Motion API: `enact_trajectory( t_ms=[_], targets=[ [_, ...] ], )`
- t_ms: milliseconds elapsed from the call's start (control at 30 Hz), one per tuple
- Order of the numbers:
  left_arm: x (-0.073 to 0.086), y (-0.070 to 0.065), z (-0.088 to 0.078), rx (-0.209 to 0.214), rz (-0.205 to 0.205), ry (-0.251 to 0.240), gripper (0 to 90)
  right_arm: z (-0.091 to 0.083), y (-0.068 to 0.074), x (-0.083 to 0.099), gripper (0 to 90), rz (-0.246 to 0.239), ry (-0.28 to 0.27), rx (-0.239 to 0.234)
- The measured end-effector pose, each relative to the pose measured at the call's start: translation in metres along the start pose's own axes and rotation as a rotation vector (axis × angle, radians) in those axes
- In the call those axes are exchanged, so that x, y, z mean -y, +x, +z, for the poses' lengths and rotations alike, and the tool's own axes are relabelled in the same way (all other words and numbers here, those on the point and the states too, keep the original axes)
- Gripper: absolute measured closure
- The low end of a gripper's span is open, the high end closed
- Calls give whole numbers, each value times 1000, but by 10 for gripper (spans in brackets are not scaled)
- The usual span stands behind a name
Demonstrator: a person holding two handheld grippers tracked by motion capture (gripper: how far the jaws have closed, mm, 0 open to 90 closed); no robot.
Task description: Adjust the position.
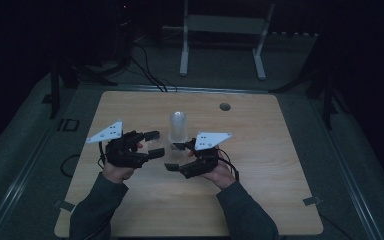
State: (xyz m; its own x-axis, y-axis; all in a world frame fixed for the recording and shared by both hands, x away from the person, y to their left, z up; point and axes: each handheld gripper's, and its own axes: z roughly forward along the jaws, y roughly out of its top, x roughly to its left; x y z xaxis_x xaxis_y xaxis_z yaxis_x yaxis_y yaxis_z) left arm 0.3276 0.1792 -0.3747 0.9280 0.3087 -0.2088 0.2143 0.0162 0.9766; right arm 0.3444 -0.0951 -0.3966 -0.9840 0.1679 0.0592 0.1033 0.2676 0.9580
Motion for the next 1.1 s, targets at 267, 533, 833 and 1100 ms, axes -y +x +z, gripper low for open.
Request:
enact_trajectory(
  t_ms=[267, 533, 833, 1100],
  targets=[
    [-4, -2, -7, -16, 29, 20, 288, -3, 1, -3, 289, -13, 38, 21],
    [-6, -2, -9, -35, 49, 49, 290, -8, -3, -7, 289, -29, 80, 53],
    [-3, -1, -7, -56, 57, 90, 296, -10, -5, -10, 289, -67, 184, 106],
    [0, 1, -4, -46, 57, 120, 301, -13, -7, -12, 290, -111, 268, 108]
  ],
)
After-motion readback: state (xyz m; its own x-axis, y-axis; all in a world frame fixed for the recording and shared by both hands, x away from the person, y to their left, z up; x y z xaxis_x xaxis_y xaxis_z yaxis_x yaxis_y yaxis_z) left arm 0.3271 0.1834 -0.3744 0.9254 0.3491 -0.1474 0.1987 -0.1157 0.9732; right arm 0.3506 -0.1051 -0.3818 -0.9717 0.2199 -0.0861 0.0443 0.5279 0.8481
